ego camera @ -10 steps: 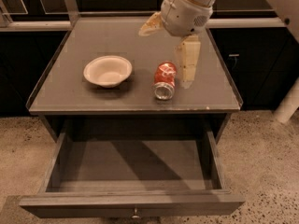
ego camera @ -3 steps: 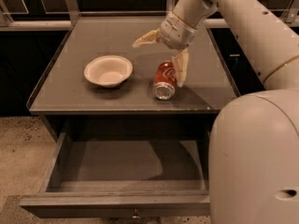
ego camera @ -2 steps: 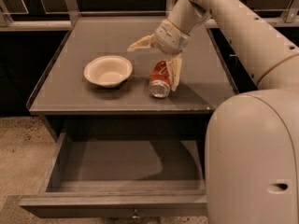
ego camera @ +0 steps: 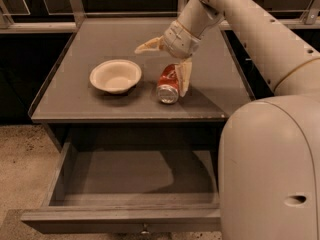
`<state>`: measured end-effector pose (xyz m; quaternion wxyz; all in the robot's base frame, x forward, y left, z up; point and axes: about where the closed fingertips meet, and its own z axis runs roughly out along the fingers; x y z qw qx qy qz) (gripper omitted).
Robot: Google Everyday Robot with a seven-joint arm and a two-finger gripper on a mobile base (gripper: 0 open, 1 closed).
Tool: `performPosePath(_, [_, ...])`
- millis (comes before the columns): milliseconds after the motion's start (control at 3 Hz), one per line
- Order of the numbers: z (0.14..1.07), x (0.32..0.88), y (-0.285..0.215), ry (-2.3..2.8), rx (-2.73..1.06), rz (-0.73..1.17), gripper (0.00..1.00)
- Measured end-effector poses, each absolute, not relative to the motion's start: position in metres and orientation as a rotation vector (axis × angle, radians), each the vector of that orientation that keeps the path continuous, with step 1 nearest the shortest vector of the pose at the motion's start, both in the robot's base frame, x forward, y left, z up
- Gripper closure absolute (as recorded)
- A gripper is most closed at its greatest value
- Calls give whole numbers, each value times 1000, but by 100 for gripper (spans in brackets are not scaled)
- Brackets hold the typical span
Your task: Place coke can into top drawer
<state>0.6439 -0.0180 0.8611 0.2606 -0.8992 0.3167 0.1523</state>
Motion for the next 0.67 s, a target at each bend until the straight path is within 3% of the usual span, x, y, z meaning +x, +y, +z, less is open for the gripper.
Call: performPosePath(667, [859, 649, -14, 860, -2423, 398, 48])
